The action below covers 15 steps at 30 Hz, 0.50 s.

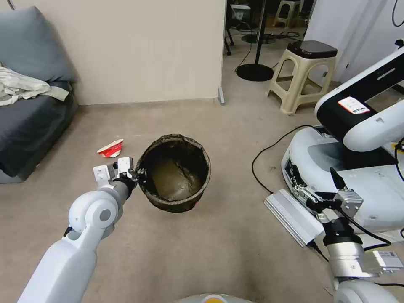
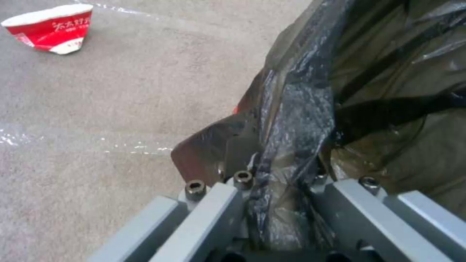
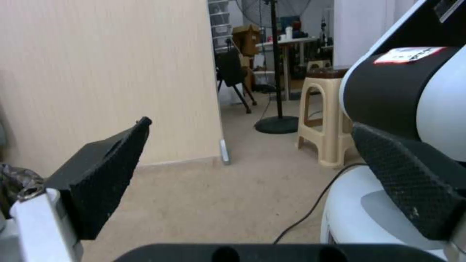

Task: Pick up the trash can from the floor.

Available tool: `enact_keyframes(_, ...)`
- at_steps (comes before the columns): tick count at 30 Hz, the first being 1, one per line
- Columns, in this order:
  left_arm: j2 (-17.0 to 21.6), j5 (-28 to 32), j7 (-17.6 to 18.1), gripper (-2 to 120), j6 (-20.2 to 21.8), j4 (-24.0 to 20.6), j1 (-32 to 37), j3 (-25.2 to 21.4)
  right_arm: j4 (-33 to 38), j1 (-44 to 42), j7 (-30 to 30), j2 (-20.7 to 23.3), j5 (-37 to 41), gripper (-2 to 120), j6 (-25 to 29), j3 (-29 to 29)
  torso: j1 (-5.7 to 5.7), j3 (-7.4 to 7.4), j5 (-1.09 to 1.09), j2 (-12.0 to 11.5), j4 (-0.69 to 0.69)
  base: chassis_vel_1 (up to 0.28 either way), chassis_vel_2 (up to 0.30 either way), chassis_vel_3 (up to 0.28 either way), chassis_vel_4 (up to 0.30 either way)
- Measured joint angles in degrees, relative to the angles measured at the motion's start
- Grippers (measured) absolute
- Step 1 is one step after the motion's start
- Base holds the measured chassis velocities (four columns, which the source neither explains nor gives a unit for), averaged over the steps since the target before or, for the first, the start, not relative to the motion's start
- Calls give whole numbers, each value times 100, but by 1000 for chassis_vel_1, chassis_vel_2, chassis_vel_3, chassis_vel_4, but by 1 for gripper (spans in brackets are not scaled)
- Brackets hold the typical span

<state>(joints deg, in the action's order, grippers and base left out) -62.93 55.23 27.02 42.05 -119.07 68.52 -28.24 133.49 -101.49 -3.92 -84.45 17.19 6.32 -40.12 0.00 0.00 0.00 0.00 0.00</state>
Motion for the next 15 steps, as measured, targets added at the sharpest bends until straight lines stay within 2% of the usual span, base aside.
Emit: enact_keyframes(15,-7,-2,-8,1,-4,44,-58,42,8,11,-3,11,0,100,-10,-15,0,0,0,0,0,0,0,0,0)
